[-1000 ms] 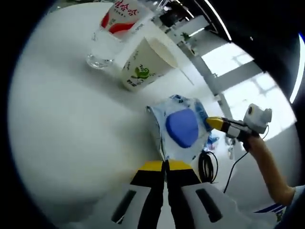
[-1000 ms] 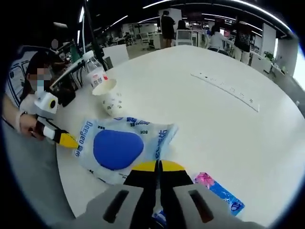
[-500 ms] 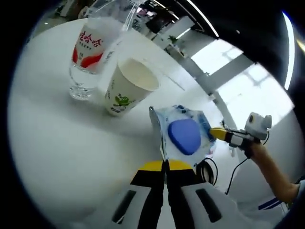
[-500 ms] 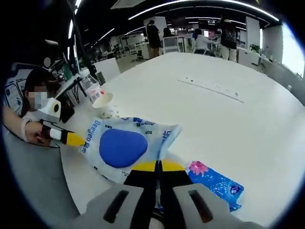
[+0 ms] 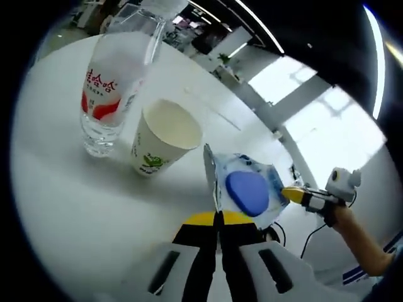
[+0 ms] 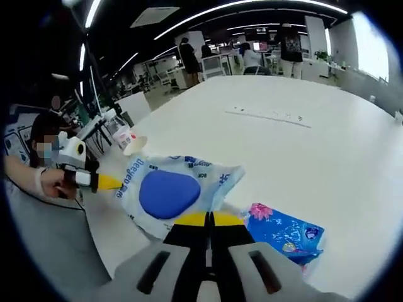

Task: Arrange the tabletop items into an orderly group along one side of the table until the central work area is clear of visible clutter.

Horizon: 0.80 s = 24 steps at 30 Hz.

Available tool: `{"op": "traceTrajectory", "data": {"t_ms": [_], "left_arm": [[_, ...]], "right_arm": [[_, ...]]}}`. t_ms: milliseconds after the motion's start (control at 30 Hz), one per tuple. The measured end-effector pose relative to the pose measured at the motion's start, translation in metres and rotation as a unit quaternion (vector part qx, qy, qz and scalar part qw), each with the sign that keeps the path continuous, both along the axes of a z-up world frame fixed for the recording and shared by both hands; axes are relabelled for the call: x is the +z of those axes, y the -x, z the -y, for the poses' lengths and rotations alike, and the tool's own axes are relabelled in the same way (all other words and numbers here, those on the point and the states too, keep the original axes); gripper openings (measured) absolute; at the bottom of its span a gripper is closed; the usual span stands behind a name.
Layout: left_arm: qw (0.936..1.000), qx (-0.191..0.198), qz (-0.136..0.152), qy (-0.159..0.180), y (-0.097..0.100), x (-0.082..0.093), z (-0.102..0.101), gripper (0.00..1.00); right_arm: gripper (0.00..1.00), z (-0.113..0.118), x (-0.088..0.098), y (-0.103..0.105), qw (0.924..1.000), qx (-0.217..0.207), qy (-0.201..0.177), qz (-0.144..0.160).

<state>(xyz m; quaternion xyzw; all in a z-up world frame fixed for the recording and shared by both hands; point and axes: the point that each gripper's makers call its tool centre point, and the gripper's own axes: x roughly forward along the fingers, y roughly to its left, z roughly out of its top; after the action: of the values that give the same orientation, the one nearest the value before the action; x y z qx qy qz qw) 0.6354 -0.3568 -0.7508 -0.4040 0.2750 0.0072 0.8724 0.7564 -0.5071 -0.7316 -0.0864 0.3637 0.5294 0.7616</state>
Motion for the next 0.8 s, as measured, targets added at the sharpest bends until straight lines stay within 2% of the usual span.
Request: {"op": "traceTrajectory", "data": {"t_ms": [433,800], "left_arm": [[0.9999,0.001,0.01,-0.003,-0.012,0.005,-0.003,0.0],[0.9999,-0.001,0.006,-0.009,-0.021,-0.002,-0.009,0.0]], "right_arm": [[0.0,0.004,-0.001,0.006,0.9997,-0.022,-0.007,-0.009],[0.0,0.0,-0.01,0.008,0.9992,-0.03,-0.006,-0.026]]}}
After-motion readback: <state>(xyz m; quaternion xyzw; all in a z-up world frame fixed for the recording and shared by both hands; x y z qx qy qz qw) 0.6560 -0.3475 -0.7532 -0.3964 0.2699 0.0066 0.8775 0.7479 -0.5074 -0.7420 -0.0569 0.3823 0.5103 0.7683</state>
